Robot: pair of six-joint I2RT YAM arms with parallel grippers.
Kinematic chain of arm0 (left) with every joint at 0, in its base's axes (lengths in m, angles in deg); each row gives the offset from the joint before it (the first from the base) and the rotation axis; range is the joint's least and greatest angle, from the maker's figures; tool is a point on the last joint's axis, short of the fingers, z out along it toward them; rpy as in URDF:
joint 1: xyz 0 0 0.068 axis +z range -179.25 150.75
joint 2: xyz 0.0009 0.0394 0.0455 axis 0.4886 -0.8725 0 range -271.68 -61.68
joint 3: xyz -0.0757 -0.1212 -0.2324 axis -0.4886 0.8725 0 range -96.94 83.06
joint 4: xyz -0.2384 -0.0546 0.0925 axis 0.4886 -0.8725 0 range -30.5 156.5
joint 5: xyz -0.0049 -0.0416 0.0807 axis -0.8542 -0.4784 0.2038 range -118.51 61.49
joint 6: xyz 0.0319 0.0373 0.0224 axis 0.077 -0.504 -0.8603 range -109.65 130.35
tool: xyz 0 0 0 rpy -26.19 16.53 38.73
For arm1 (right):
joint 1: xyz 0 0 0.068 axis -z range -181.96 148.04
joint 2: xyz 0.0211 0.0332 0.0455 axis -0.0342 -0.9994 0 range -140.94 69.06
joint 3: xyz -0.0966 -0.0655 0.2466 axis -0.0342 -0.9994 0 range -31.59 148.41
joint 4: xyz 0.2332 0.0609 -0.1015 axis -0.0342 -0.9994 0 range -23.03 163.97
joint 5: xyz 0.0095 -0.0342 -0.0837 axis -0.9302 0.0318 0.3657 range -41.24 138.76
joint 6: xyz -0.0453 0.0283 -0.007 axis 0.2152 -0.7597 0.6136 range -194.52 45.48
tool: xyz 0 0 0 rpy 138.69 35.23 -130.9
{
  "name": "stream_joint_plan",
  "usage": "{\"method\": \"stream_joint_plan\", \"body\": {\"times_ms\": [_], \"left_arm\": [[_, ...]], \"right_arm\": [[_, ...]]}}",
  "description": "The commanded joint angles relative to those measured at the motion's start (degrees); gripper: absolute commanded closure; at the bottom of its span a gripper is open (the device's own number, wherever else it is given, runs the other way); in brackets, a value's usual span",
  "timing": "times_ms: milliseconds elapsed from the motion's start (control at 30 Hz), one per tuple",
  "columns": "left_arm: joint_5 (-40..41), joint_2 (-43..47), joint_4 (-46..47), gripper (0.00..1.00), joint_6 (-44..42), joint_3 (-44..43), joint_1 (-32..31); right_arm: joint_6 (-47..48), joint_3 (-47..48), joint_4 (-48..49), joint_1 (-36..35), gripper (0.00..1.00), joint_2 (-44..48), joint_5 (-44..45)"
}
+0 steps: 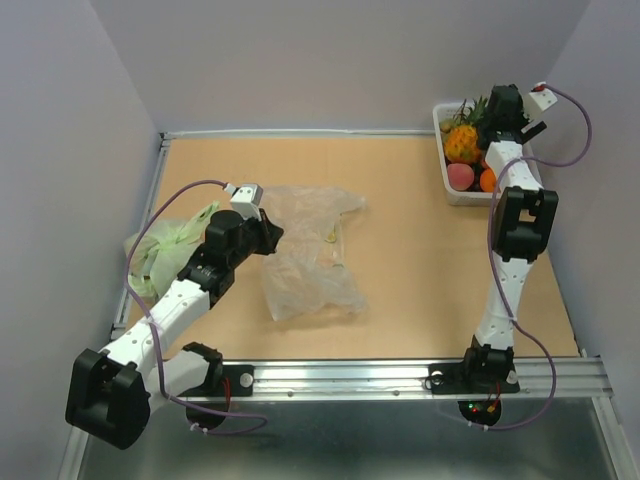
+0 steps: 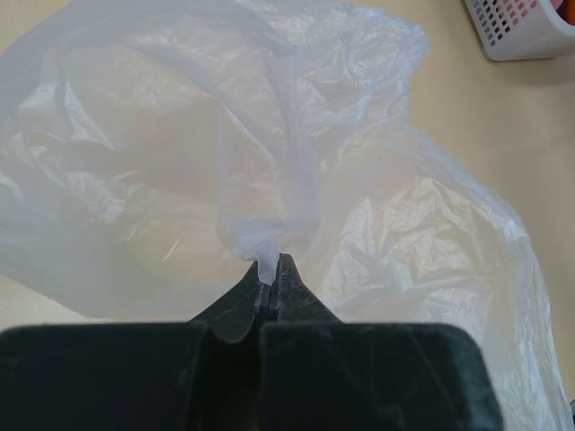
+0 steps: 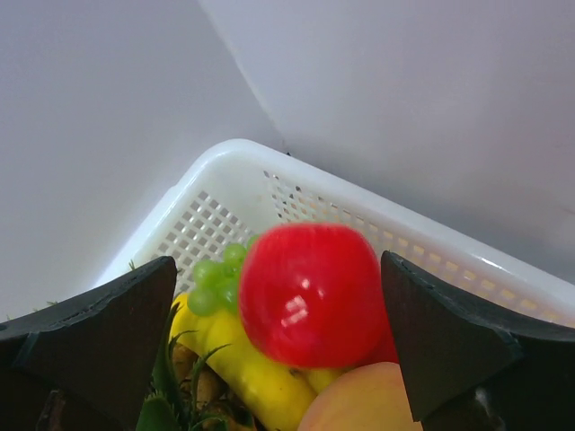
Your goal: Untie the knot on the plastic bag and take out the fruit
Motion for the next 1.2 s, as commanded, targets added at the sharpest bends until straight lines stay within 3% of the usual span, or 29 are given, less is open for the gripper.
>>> {"method": "stream_joint_plan", "body": {"times_ms": [0,300,533,767,967,1033,1067,1167], "left_arm": [[-1.5,0.8,3.3,1.00,-0.9,-0.6,0.1],[-4.2,3.2,4.5,1.00,0.4,-0.3,0.1],[-9.9,6.0,7.0,1.00,1.8,0.7,0.0],[-18.6,7.1,8.6,1.00,1.1,0.9,-3.4],[-16.0,6.8,5.3,0.97,0.4,-0.5,-7.6],[-12.5,6.7,4.2,0.86,1.1,-0.9,-8.1],[-11.2,6.9,3.5,0.73,1.9,-1.1,-8.1],[-4.1,8.8,1.1,0.47,4.6,-1.6,-8.2]], "right_arm": [[-0.7,-0.6,2.0,-0.1,0.00,5.7,-0.7],[0.8,-16.4,2.2,-1.1,0.00,22.9,-10.6],[4.9,-34.0,2.1,-1.4,0.00,44.9,-24.4],[14.3,-52.2,-1.3,-1.5,0.00,73.9,-34.9],[17.0,-58.8,-8.6,-1.5,0.00,91.1,-41.0],[17.5,-61.1,-11.3,-1.5,0.00,97.8,-42.9],[17.7,-61.8,-12.9,-1.5,0.00,99.9,-43.0],[19.5,-63.8,-15.3,-1.5,0.00,108.4,-42.0]]}}
